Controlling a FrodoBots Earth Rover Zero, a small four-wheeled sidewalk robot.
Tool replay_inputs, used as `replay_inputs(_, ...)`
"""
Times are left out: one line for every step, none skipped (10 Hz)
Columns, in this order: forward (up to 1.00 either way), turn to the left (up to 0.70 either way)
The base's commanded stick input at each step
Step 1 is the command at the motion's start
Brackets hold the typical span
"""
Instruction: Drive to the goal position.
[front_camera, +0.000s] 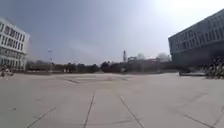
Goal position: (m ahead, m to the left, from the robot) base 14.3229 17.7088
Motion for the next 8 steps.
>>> replay_inputs(1.00, 0.40)
replay_inputs(1.00, 0.40)
replay_inputs(1.00, 0.40)
replay_inputs(1.00, 0.40)
replay_inputs(1.00, 0.40)
replay_inputs(1.00, 0.40)
replay_inputs(1.00, 0.40)
replay_inputs(1.00, 0.36)
